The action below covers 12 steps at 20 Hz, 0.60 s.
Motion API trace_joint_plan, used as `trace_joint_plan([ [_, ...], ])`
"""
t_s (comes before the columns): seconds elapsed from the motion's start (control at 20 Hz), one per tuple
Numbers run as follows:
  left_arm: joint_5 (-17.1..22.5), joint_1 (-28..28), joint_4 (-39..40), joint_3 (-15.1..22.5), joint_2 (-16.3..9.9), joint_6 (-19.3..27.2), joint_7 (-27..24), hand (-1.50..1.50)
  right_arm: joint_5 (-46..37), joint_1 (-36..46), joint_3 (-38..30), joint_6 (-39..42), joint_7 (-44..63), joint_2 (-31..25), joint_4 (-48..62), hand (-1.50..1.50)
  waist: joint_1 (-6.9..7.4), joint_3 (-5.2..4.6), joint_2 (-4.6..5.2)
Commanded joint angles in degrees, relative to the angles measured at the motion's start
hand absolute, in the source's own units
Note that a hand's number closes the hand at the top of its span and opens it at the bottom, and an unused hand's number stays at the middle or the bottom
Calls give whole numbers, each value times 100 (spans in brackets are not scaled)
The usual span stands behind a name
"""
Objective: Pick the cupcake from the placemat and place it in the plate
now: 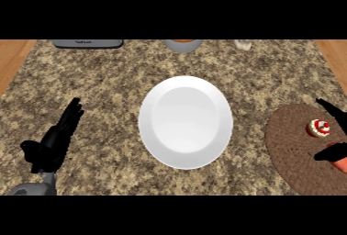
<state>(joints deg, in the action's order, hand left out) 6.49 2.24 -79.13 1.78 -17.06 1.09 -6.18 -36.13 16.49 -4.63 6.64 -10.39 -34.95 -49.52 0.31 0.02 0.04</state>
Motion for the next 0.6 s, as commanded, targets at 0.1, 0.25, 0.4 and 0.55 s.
trace_joint_plan([
  [0.1,-113,443,196,-59,170,20,233,0,-236,433,162,278,-760,15,739,150,2,1,10],
  [0.25,-174,109,116,-83,156,-165,69,0,-481,538,135,-401,-1016,404,1284,150,22,3,11],
  [0.4,-178,346,580,-351,105,-292,-211,0,-337,331,-29,-204,-1310,182,939,150,-26,-1,2],
  [0.55,-203,107,-122,-269,144,-197,250,0,-365,246,-129,-501,-1629,138,932,150,-11,1,-4],
])
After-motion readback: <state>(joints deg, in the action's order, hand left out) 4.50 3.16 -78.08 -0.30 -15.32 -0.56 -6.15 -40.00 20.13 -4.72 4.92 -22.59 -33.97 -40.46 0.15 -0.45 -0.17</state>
